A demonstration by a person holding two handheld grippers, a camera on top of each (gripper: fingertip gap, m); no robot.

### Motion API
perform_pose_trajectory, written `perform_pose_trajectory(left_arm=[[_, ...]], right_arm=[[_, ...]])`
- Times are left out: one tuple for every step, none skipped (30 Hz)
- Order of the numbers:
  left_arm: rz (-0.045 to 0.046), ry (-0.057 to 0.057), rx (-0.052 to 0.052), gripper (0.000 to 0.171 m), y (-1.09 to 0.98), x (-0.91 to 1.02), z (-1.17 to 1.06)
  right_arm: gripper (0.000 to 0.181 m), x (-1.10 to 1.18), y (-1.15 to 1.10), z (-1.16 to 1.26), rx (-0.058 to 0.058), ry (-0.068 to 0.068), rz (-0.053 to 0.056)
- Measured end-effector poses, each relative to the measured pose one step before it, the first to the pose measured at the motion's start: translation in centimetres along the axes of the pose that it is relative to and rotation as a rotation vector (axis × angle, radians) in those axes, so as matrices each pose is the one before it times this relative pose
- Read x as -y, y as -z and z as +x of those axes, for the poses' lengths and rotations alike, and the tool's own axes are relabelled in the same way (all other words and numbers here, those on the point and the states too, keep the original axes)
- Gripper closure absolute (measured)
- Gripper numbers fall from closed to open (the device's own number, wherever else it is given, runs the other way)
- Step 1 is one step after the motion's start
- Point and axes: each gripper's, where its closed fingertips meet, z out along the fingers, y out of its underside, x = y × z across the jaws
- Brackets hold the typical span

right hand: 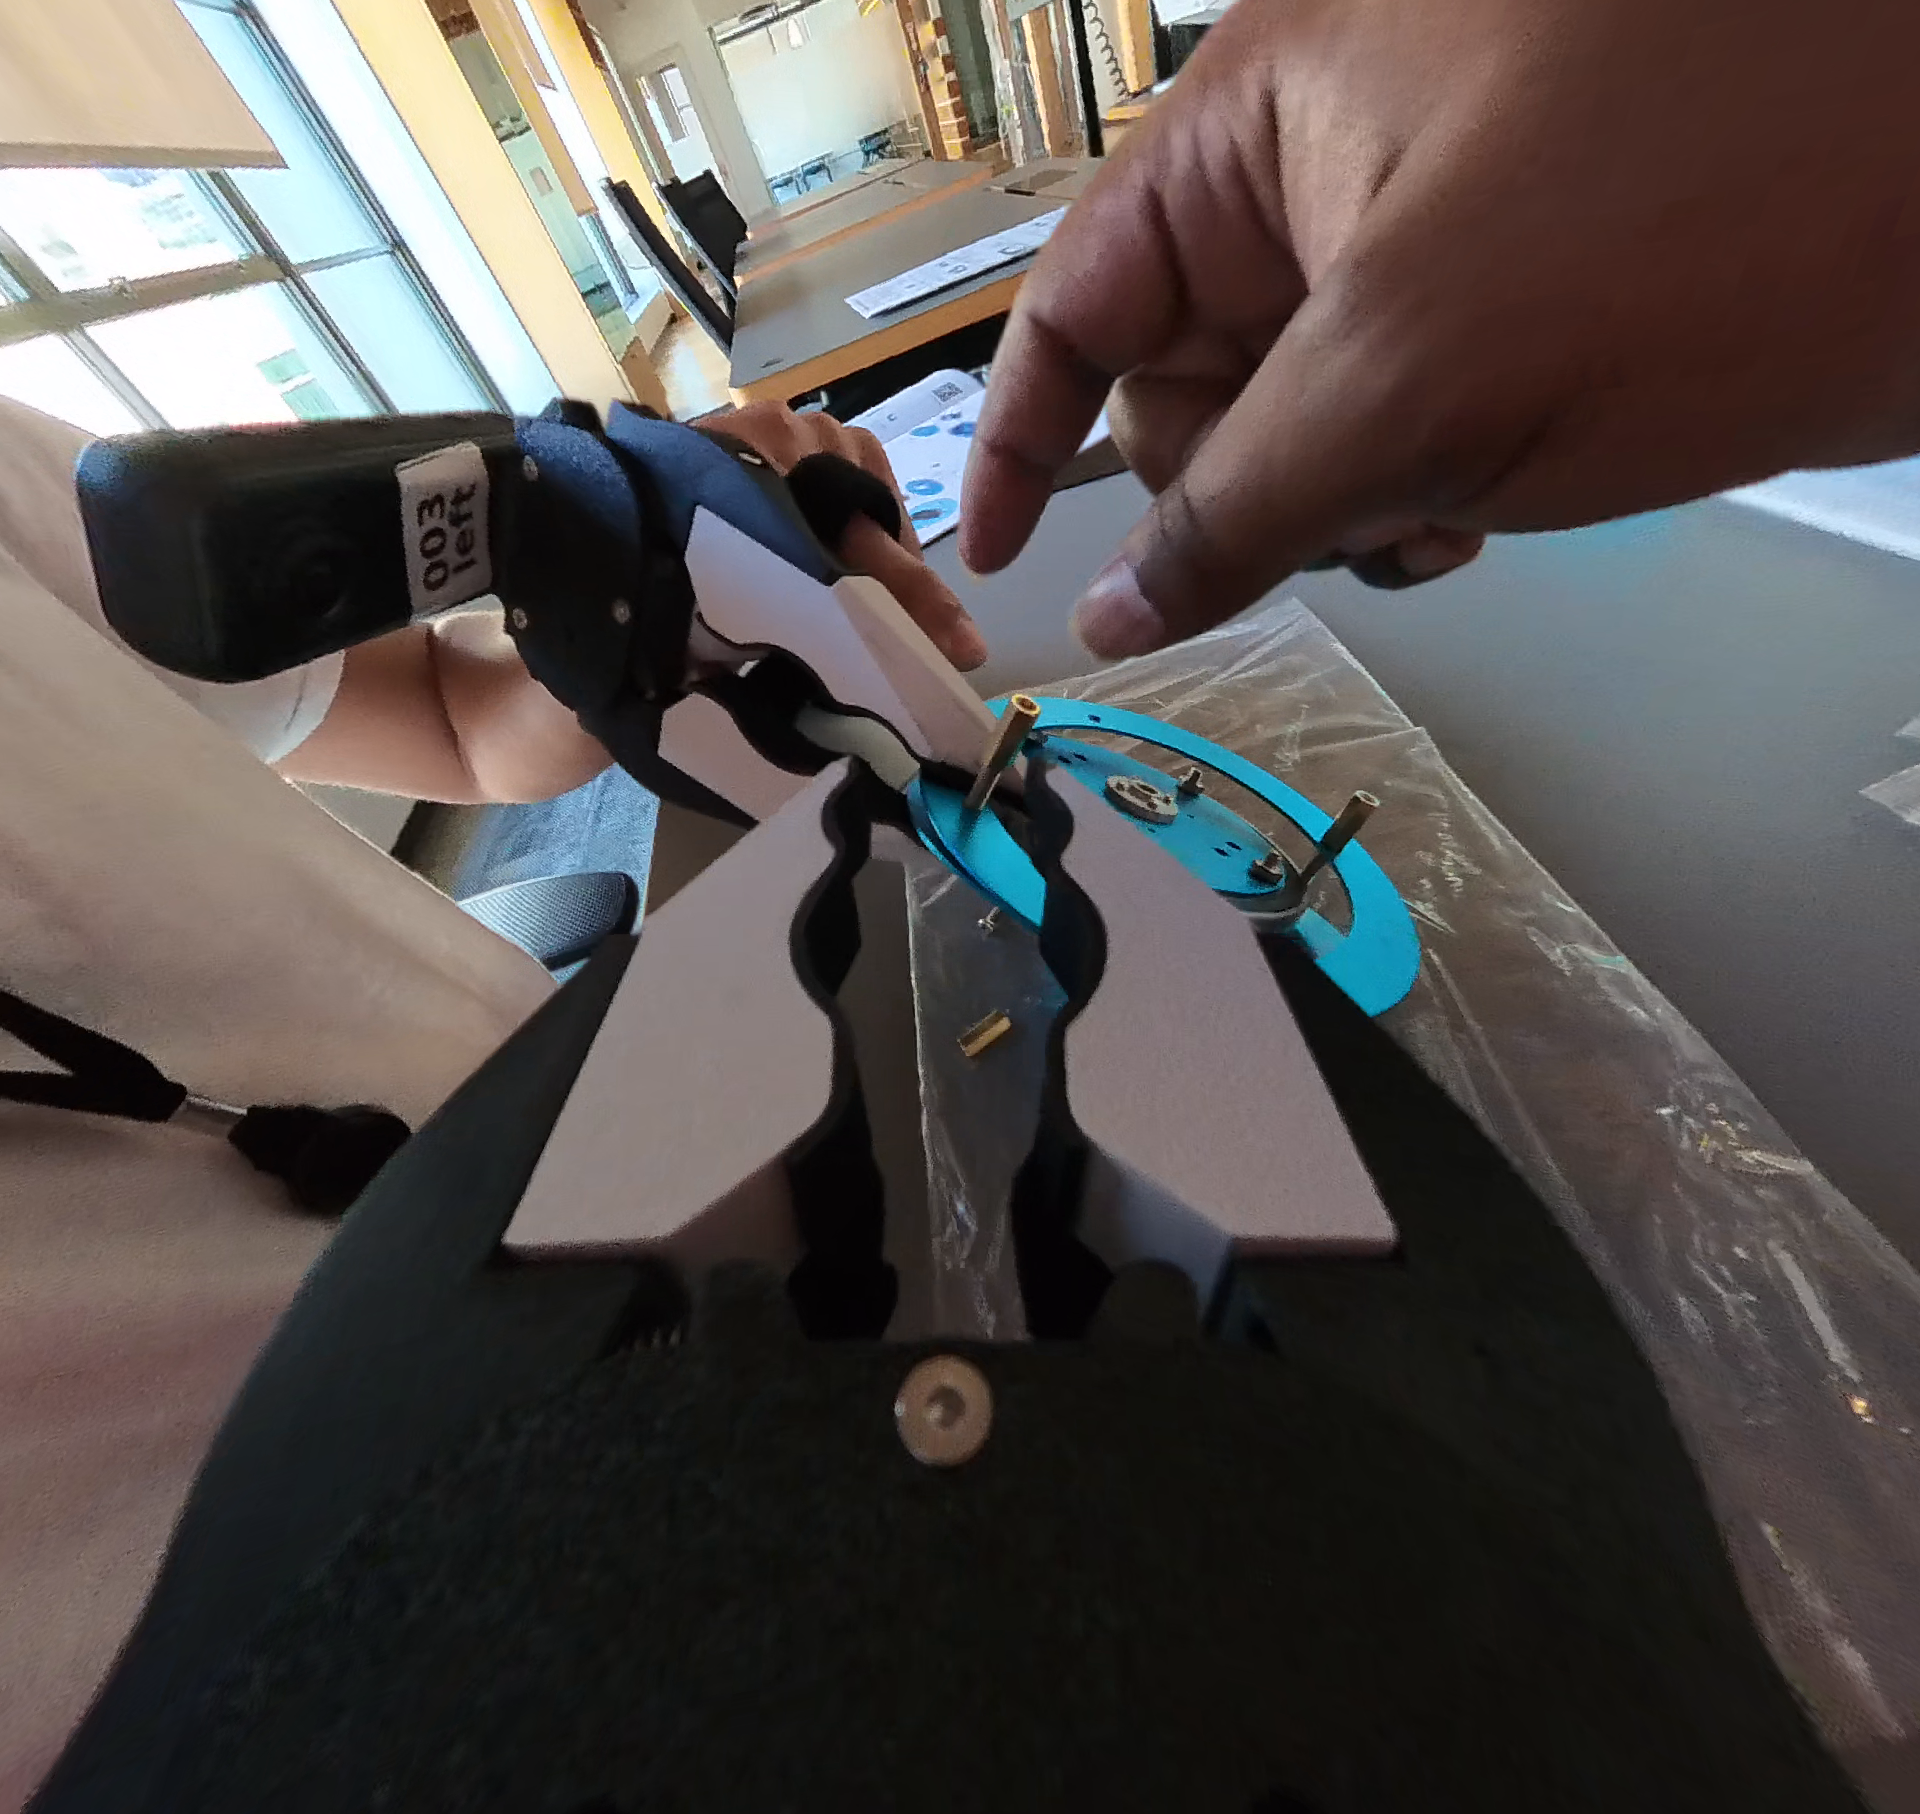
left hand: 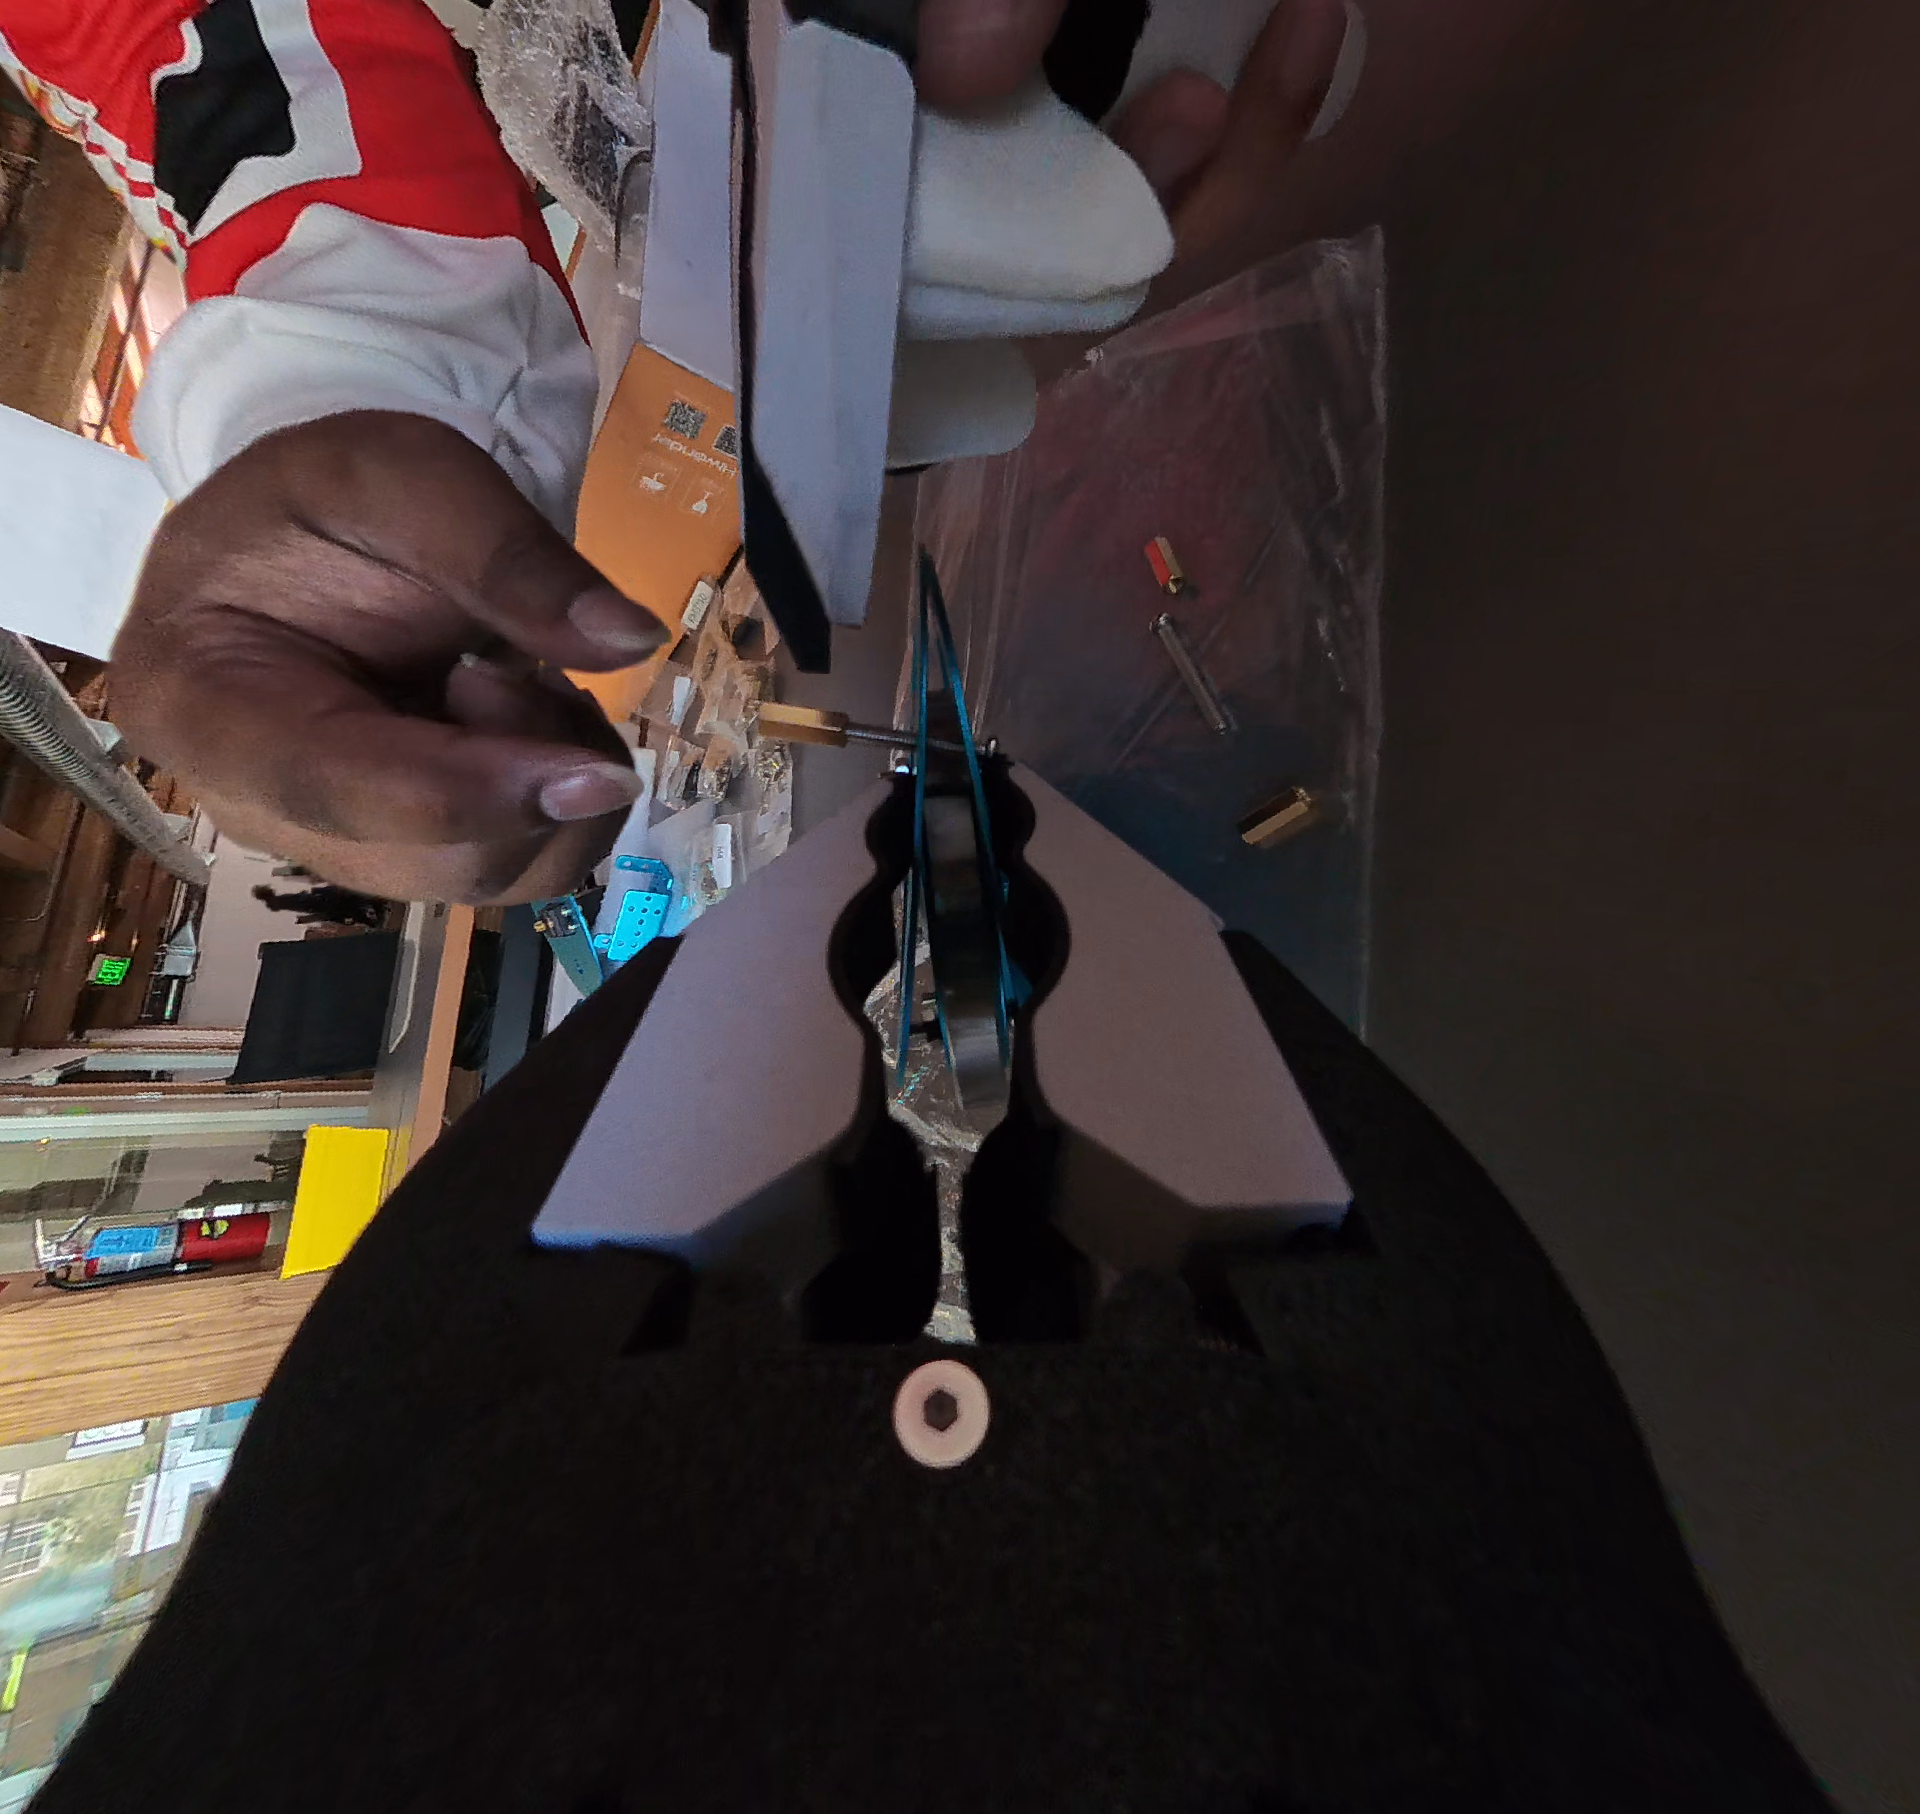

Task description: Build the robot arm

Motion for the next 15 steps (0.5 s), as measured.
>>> perform_pose_trajectory(left_arm=[[0.00049, -0.0028, 0.0063, 0.157, -0.004, -0.002, 0.029], [-0.00017, -0.0041, 0.0058, 0.157, 0.016, -0.003, 0.064], [-0.00042, -0.0047, 0.0041, 0.157, 0.006, 0.012, 0.113], [-0.00076, -0.0040, 0.0040, 0.157, 0.011, 0.017, 0.125], [-0.00104, -0.0022, 0.0030, 0.157, 0.005, 0.005, 0.131], [-0.00162, -0.0019, 0.0026, 0.157, 0.004, 0.018, 0.109], [-0.00219, -0.0037, 0.0036, 0.157, 0.003, -0.002, 0.086], [-0.00196, -0.0047, 0.0036, 0.157, -0.001, 0.006, 0.053], [-0.00062, -0.0034, 0.0031, 0.157, -0.009, 0.014, 0.051], [0.00084, -0.0020, 0.0025, 0.157, -0.016, 0.018, 0.037], [0.00088, -0.0009, 0.0021, 0.157, -0.028, 0.027, 0.024], [0.00037, -0.0003, 0.0018, 0.157, -0.020, 0.012, 0.005], [0.00095, 0.0002, 0.0029, 0.157, -0.022, 0.016, -0.021], [0.00232, 0.0025, 0.0019, 0.157, -0.015, 0.008, -0.009], [0.00273, 0.0029, -0.0004, 0.157, -0.026, 0.005, 0.004]], right_arm=[[0.155, 0.062, -0.113, 0.023, -0.0009, -0.0151, 0.0069], [0.157, 0.036, -0.100, 0.045, -0.0014, -0.0158, 0.0045], [0.158, 0.029, -0.078, 0.020, -0.0010, -0.0118, 0.0054], [0.158, 0.020, -0.066, 0.035, -0.0045, -0.0074, 0.0059], [0.158, -0.014, -0.069, -0.008, -0.0042, -0.0027, 0.0036], [0.158, -0.066, -0.075, 0.034, -0.0078, 0.0006, -0.0013], [0.159, -0.063, -0.070, 0.124, -0.0135, 0.0008, -0.0038], [0.161, -0.058, -0.067, 0.088, -0.0086, 0.0002, -0.0054], [0.164, -0.032, -0.060, 0.038, -0.0019, -0.0023, -0.0026], [0.168, -0.042, -0.052, 0.123, -0.0035, -0.0077, -0.0027], [0.170, -0.075, -0.032, 0.216, -0.0054, -0.0124, -0.0047], [0.172, -0.059, -0.032, 0.142, 0.0018, -0.0133, -0.0031], [0.174, 0.005, -0.053, -0.004, 0.0117, -0.0155, 0.0011], [0.174, -0.068, -0.092, -0.071, 0.0139, -0.0169, -0.0049], [0.174, -0.141, -0.096, -0.037, 0.0082, -0.0124, -0.0118]])
